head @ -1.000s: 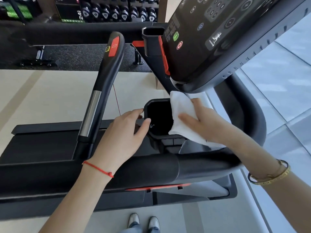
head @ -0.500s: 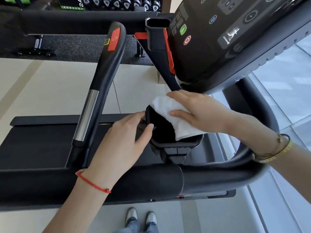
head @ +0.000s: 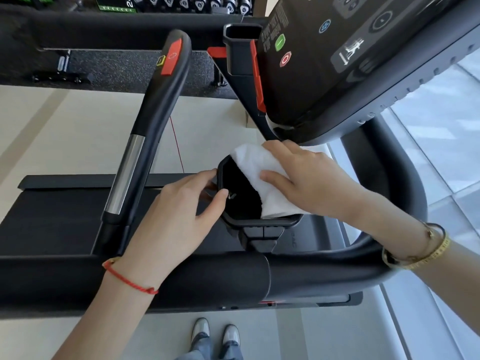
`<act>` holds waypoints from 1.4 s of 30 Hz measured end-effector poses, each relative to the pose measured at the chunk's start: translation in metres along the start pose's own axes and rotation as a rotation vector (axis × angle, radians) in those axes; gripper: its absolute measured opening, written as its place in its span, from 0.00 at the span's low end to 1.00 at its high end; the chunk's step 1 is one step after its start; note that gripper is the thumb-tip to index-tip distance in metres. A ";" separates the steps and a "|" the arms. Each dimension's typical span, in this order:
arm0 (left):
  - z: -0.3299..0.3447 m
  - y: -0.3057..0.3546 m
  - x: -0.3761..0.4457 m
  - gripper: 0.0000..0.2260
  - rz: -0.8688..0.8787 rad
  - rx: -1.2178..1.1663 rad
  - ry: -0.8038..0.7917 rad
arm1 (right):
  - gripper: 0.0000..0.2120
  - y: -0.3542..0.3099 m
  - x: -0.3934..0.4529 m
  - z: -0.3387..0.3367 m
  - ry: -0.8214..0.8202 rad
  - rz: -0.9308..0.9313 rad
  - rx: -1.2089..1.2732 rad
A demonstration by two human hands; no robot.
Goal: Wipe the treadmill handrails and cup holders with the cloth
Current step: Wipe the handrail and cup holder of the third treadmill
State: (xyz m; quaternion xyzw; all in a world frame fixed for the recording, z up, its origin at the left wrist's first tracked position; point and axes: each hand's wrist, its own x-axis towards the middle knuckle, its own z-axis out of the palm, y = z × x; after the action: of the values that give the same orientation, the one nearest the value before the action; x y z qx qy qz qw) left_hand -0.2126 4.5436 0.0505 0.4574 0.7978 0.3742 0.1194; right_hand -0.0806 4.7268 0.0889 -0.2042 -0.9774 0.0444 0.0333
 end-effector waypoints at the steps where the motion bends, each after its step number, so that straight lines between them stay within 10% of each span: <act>1: 0.000 0.000 0.000 0.18 0.000 0.003 0.002 | 0.25 0.000 -0.006 0.000 -0.014 0.038 0.021; 22: -0.002 0.003 -0.002 0.20 0.000 0.076 -0.014 | 0.26 -0.010 -0.031 0.002 -0.227 0.443 0.297; 42: -0.005 0.005 -0.001 0.18 -0.002 0.065 -0.012 | 0.18 -0.029 0.053 -0.001 -0.151 -0.193 -0.080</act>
State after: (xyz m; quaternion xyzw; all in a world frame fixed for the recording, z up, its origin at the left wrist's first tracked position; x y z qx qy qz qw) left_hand -0.2117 4.5415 0.0574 0.4627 0.8093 0.3450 0.1095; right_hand -0.1406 4.7218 0.0950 -0.1064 -0.9932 0.0173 -0.0444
